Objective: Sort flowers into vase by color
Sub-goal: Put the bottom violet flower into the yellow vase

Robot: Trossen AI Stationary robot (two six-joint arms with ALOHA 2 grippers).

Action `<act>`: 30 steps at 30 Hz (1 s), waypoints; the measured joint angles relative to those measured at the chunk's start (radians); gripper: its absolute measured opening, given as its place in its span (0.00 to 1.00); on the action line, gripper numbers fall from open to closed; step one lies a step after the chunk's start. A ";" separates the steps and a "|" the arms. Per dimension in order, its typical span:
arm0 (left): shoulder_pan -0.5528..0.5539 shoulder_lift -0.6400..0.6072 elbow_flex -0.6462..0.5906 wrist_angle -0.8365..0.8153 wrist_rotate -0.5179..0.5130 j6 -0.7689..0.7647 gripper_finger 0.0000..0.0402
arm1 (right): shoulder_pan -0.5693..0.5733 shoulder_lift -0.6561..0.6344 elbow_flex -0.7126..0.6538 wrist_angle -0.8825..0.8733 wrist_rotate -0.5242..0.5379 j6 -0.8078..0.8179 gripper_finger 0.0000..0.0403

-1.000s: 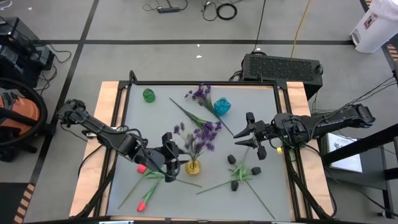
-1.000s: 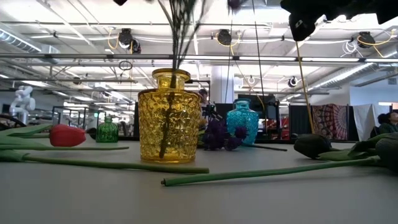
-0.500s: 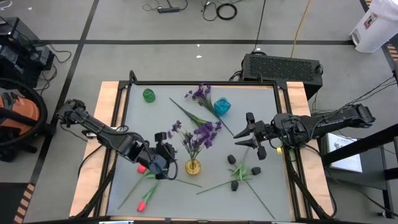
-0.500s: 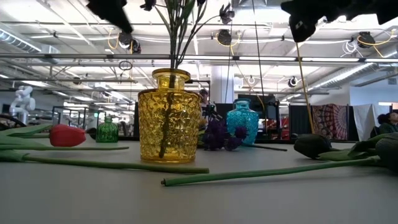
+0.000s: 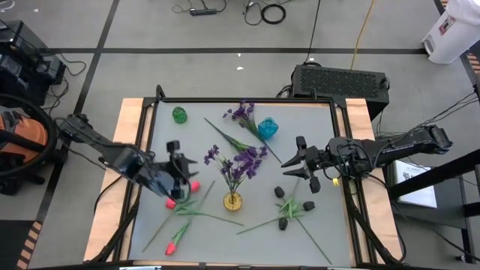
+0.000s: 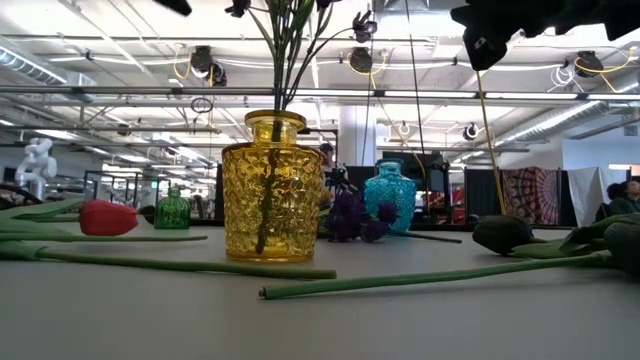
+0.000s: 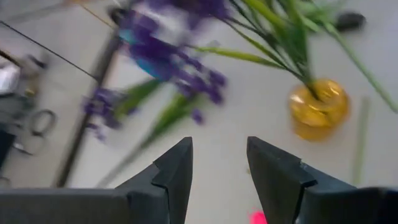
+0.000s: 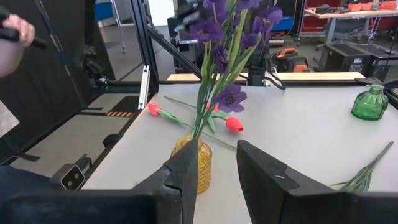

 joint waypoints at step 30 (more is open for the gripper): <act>0.937 -0.071 0.000 0.161 0.489 0.736 0.40 | -0.001 0.046 0.000 0.006 0.000 -0.159 0.25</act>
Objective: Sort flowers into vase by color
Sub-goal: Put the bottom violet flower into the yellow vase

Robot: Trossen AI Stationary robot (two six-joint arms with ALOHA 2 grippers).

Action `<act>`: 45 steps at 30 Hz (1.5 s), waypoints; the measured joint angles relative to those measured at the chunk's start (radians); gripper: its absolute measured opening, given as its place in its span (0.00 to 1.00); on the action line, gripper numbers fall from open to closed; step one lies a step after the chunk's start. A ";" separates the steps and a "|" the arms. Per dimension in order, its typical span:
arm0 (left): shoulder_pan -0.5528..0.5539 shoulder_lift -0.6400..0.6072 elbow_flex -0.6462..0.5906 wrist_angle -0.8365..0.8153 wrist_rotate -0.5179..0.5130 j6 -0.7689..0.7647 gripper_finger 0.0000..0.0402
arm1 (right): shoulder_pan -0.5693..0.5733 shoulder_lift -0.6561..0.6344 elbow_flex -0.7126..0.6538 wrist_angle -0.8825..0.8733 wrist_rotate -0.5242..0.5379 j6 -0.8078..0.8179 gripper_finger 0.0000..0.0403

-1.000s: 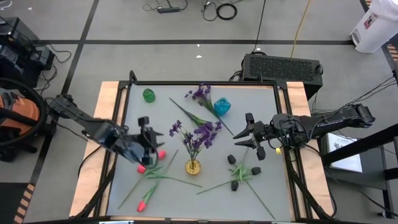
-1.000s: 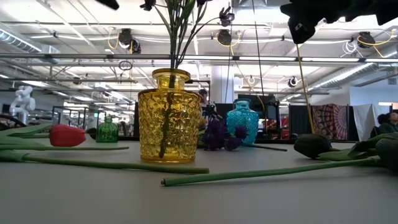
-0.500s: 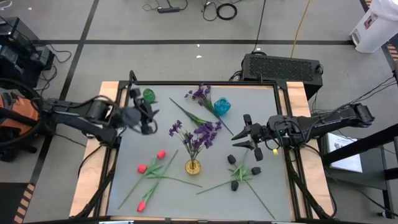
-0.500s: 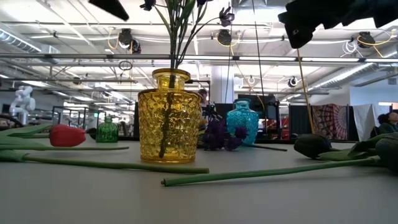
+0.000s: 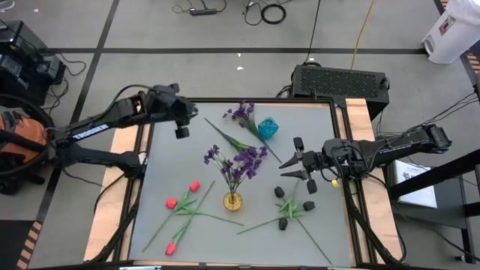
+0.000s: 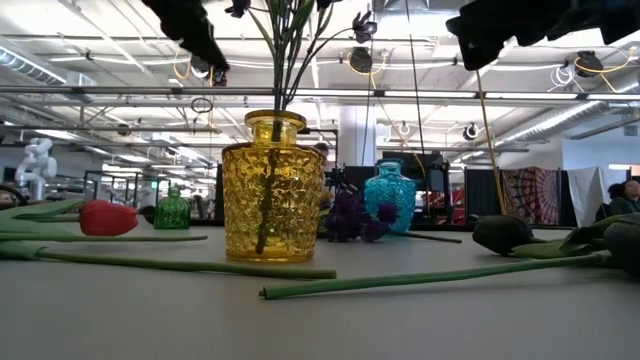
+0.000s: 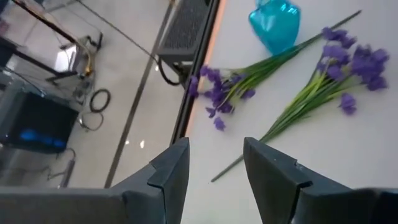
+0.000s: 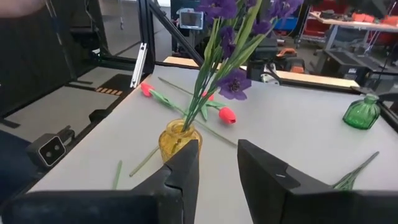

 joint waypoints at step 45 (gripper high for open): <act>0.040 0.625 0.000 0.157 0.245 0.364 0.40 | 0.001 0.000 0.000 -0.016 0.000 0.008 0.25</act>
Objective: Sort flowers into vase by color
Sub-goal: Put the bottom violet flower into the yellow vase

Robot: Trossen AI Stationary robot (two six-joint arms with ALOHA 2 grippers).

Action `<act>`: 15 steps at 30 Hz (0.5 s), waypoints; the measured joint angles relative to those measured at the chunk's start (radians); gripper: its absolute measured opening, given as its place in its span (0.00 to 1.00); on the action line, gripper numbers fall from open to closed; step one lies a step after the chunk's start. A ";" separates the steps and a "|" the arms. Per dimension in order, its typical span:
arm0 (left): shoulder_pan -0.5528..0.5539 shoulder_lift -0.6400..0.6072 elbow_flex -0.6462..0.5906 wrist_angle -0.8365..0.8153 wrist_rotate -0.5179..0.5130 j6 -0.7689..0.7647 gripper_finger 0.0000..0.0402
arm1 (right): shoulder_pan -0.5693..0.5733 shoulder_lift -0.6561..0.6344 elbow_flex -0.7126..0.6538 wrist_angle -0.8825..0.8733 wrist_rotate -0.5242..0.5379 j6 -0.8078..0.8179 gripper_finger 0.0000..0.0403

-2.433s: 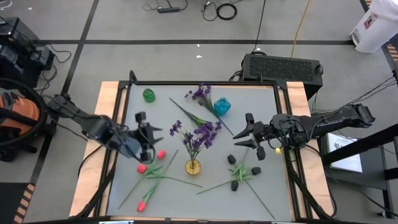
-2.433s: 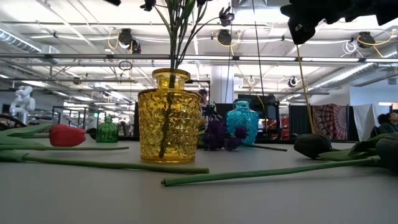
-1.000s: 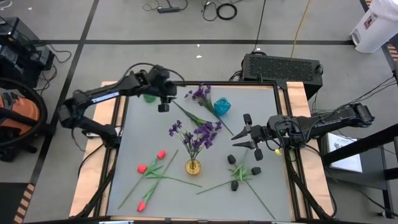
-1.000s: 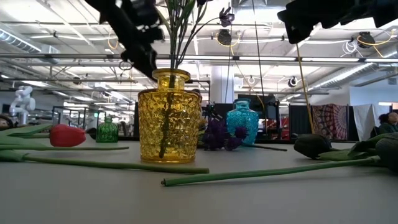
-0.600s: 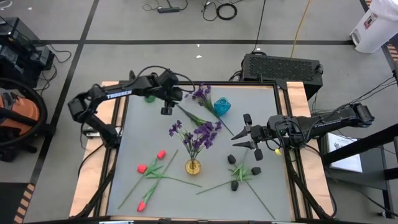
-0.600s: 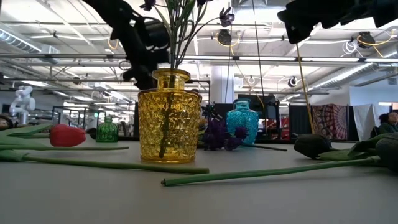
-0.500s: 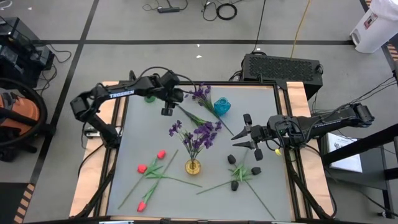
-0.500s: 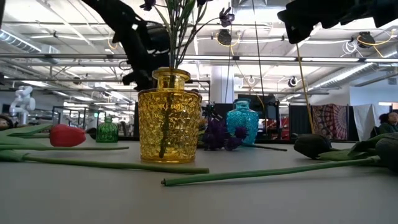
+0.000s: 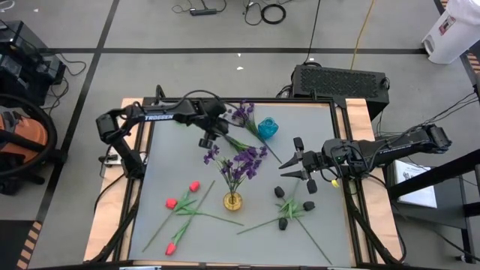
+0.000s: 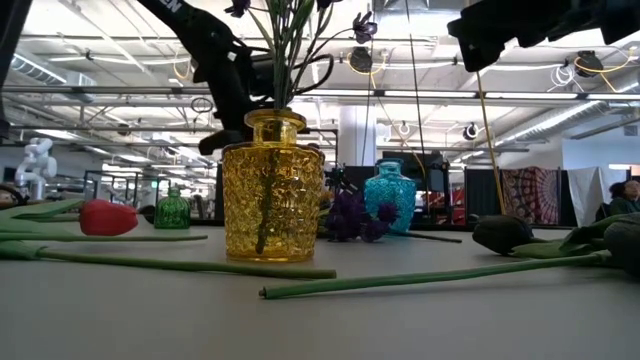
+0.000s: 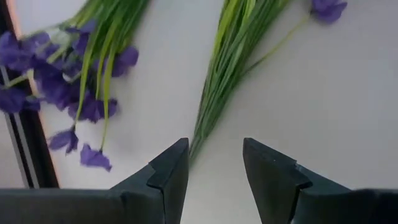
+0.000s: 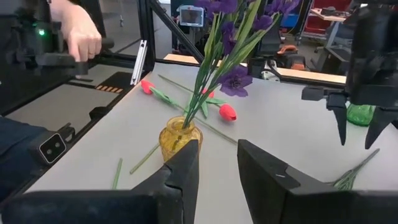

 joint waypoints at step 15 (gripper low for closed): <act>-0.013 0.035 0.001 0.121 0.082 -0.026 0.40 | 0.000 0.000 0.000 -0.006 0.000 -0.002 0.25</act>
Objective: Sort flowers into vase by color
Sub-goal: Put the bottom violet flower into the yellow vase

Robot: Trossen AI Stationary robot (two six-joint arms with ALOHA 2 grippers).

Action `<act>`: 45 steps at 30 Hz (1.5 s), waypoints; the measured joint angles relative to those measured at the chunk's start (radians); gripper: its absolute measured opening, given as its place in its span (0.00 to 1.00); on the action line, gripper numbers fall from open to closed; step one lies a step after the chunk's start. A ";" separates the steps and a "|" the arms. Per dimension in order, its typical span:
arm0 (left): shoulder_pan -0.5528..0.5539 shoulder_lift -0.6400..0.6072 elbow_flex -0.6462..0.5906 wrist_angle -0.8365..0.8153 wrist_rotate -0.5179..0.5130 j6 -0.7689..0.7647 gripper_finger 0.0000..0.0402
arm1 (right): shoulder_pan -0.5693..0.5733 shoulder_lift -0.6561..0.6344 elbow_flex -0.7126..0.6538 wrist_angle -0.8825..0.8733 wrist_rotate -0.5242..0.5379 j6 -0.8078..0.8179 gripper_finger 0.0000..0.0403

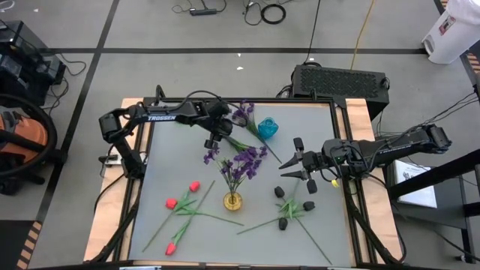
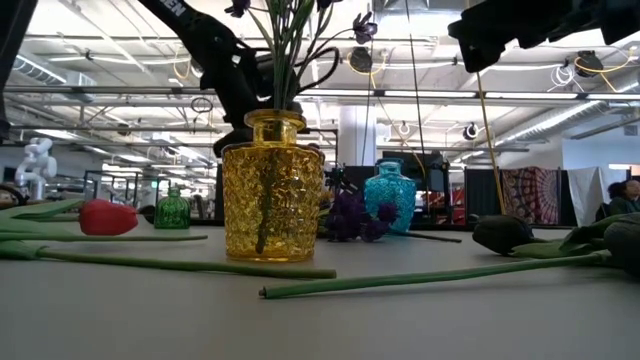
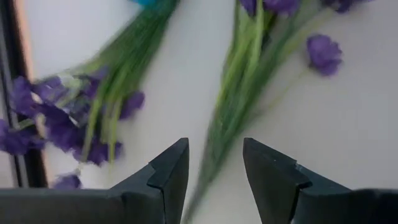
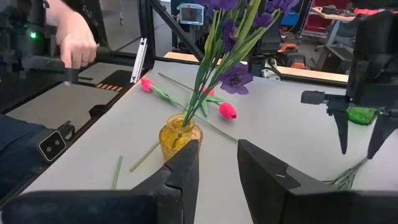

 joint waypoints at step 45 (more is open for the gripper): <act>-0.002 0.211 0.055 -0.005 0.008 0.022 0.40 | 0.000 0.000 0.000 -0.039 0.000 0.004 0.25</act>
